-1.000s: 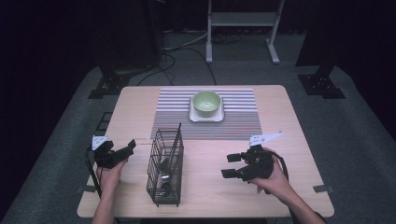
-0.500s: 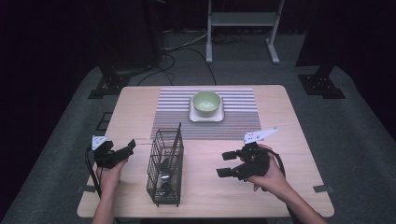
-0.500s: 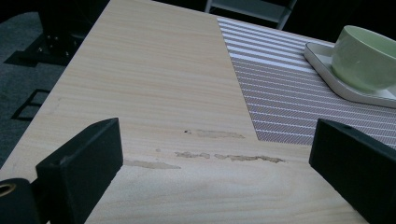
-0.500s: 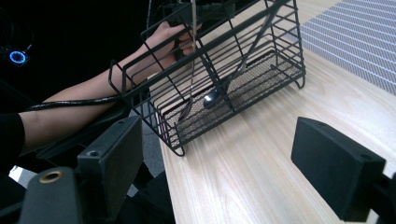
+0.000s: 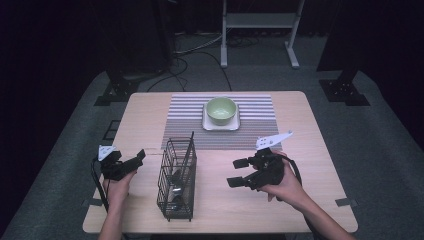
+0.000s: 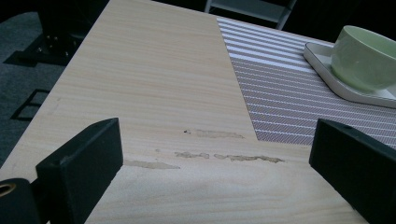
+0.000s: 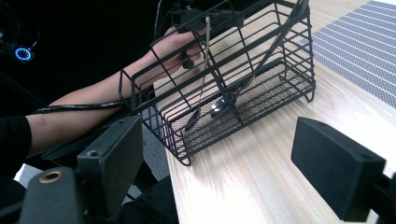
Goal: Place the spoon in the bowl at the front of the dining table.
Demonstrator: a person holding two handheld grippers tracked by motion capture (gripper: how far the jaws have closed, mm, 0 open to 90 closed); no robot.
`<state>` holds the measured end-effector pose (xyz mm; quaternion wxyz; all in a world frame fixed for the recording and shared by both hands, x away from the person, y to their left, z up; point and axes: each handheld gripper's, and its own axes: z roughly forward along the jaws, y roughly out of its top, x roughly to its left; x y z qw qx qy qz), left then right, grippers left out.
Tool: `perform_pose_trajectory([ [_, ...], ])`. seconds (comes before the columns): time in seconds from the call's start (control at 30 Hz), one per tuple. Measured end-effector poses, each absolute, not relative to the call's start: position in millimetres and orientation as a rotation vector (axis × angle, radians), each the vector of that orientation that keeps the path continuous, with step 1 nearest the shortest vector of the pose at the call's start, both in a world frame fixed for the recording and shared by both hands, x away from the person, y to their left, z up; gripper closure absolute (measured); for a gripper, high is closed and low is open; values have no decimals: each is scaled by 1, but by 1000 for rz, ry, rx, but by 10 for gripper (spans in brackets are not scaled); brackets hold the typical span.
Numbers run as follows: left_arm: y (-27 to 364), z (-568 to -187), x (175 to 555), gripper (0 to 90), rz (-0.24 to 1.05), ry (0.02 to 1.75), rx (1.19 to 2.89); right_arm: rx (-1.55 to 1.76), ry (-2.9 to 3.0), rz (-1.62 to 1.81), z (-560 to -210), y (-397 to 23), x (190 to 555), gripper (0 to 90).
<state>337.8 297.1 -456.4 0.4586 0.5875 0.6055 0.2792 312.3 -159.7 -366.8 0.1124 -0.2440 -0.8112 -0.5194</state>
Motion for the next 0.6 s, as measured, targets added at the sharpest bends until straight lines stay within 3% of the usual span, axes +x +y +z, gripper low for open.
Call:
perform_pose_trajectory([
  [0.6, 298, -457, 338, 16, 685, 1490, 1447, -659, -2393, -1493, -354, -138, 314, 159],
])
